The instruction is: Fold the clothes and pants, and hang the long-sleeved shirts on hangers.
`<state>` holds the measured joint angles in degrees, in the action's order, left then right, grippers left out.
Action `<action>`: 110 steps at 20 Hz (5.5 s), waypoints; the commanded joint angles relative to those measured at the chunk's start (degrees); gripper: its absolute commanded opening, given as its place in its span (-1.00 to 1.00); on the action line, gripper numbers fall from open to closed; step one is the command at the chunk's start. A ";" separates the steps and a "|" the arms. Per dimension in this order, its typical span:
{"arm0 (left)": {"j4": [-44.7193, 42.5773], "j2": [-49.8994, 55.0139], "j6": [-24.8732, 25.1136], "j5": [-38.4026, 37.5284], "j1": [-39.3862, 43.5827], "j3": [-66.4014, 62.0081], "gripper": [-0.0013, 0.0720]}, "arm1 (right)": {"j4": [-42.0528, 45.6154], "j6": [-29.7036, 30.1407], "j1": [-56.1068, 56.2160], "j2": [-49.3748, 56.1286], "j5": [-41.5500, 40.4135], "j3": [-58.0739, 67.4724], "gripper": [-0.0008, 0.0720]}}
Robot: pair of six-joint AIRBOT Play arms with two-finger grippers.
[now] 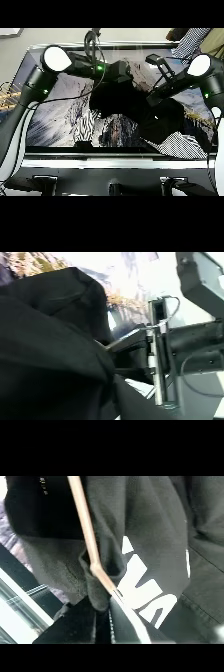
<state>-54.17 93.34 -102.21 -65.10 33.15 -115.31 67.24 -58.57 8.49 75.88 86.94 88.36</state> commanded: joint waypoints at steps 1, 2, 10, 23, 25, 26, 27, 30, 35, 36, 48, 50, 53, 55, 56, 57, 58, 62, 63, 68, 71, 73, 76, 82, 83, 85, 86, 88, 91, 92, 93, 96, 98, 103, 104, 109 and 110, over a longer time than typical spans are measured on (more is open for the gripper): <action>-0.44 -0.31 6.25 -3.74 -4.26 -0.02 0.52 | -1.22 2.69 0.04 -0.17 1.29 0.07 -0.90; -0.44 -0.35 8.74 -3.74 -5.92 -0.04 0.75 | -1.31 3.37 0.04 -0.15 1.05 0.07 -0.90; -0.46 -0.92 32.70 -6.40 -16.04 0.17 0.74 | -1.88 14.62 0.04 -0.11 -2.86 0.07 -0.90; 2.82 -0.94 62.88 -14.93 -19.12 9.33 0.75 | -1.84 40.63 0.02 0.63 -1.55 0.07 -0.89; 3.85 -0.96 63.32 -15.26 -19.39 9.31 0.74 | -1.88 40.63 0.04 1.90 -1.33 0.07 -0.89; 5.05 -0.96 63.34 -15.54 -19.74 9.31 0.74 | -1.90 40.63 0.02 2.45 -1.40 0.07 -0.89; 6.10 -0.98 63.56 -15.98 -20.06 9.31 0.74 | -1.88 40.63 0.04 2.95 -1.40 0.07 -0.89; 6.88 -0.98 65.24 -17.46 -20.81 9.33 0.74 | -1.88 41.05 0.04 4.22 -1.86 0.07 -0.89; 7.93 -0.46 69.96 -17.44 -20.31 10.12 0.74 | -2.12 41.97 0.04 5.64 -5.11 0.07 -0.89; 7.93 -0.33 70.36 -17.46 -20.31 10.95 0.73 | -2.14 42.18 0.04 5.73 -5.53 0.07 -0.89; 7.91 1.40 75.41 -16.39 -17.27 17.22 0.64 | -5.68 42.53 0.04 5.66 -2.78 0.09 -0.89; 7.91 2.38 75.43 -15.80 -16.70 17.22 0.63 | -6.16 42.53 0.04 5.66 -1.05 0.09 -0.89; 7.91 3.13 75.45 -15.67 -15.93 17.22 -0.74 | -7.02 42.53 0.04 4.96 -0.35 0.09 -0.89; 7.96 2.99 75.45 -15.45 -15.91 17.05 -0.89 | -6.99 42.47 0.02 4.07 -0.37 0.09 -0.89; 7.93 2.84 75.45 -15.41 -15.98 17.03 -0.89 | -6.95 41.53 -0.07 3.56 -0.35 0.09 -0.89; 7.96 2.64 75.45 -15.43 -16.15 17.03 -0.89 | -6.75 39.63 -0.15 2.84 -0.42 0.09 -0.88; 7.96 2.36 75.45 -15.43 -16.28 17.03 -0.89 | -6.40 38.36 -0.61 1.97 -0.50 0.09 -0.73; 7.93 0.46 76.98 -15.39 -16.39 17.00 -0.90 | -5.16 29.83 -6.80 -4.22 -0.22 0.09 0.12; 7.93 -0.24 76.96 -15.21 -16.39 17.00 -0.90 | -5.20 28.28 -9.77 -6.36 0.02 0.07 0.31; 7.93 -4.70 76.96 -14.80 -16.39 17.00 -0.90 | -10.38 27.47 -26.62 -14.82 0.15 -0.02 0.37; 7.93 -8.59 76.96 -14.80 -16.39 17.00 -0.90 | -11.32 29.35 -32.06 -16.52 0.44 -1.95 0.39; 7.93 -11.15 76.96 -14.80 -16.39 17.00 -0.90 | -11.78 29.49 -32.15 -16.52 0.50 -5.75 0.47; 7.93 -13.07 76.91 -14.80 -16.37 17.00 -0.90 | -16.63 33.53 -32.15 -16.52 1.51 -13.40 0.56; 8.17 -13.29 76.94 -14.56 -16.33 17.00 -0.90 | -22.88 41.88 -29.90 -13.31 -4.28 -22.86 0.56; 8.17 -13.27 76.94 -14.53 -16.33 17.00 -0.90 | -22.86 42.53 -28.17 -12.37 -6.12 -22.86 0.57; 8.17 -13.29 76.94 -14.56 -16.33 17.00 -0.90 | -22.64 43.19 -24.09 -10.45 -10.88 -22.86 0.57; 8.17 -13.27 76.94 -14.56 -16.33 17.00 -0.90 | -22.64 43.19 -22.67 -9.51 -12.31 -22.86 0.57; 8.17 -13.27 76.94 -14.56 -16.33 17.00 -0.90 | -22.69 43.19 -20.65 -7.76 -14.16 -22.86 0.56; 8.15 -13.27 76.94 -14.56 -16.33 17.00 -0.90 | -23.58 43.17 -19.98 -5.73 -13.84 -22.86 0.56; 8.17 -13.27 76.94 -14.58 -16.33 17.00 -0.90 | -23.50 43.17 -19.96 -5.55 -13.11 -22.86 0.42; 8.17 -13.27 76.91 -14.58 -16.33 17.00 -0.90 | -23.61 43.21 -19.98 -5.66 -12.00 -22.84 0.08; 8.15 -13.25 76.89 -14.58 -16.33 17.00 -0.89 | -23.41 43.47 -20.13 -6.51 -6.82 -22.84 -0.88; 8.15 -13.20 76.61 -14.60 -16.31 17.00 -0.89 | -22.91 43.39 -20.13 -7.54 -4.02 -22.84 -0.89; 8.09 -13.16 73.02 -13.46 -16.41 17.07 -0.11 | -18.43 42.69 -20.13 -14.60 -3.54 -22.84 -0.90; 8.09 -13.16 70.90 -12.55 -16.39 17.07 -0.07 | -16.68 41.94 -20.15 -16.63 -3.48 -22.84 -0.90; 8.11 -13.16 68.35 -8.41 -16.39 17.07 -0.07 | -6.73 35.65 -20.13 -28.11 -5.66 -22.84 -0.90; 8.11 -13.18 65.88 -6.27 -16.39 17.07 -0.07 | -5.01 33.99 -20.13 -30.18 -6.51 -22.84 -0.90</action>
<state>-45.95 80.18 -32.75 -75.44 16.80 -98.26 56.05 -20.14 -11.62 51.46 82.37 65.49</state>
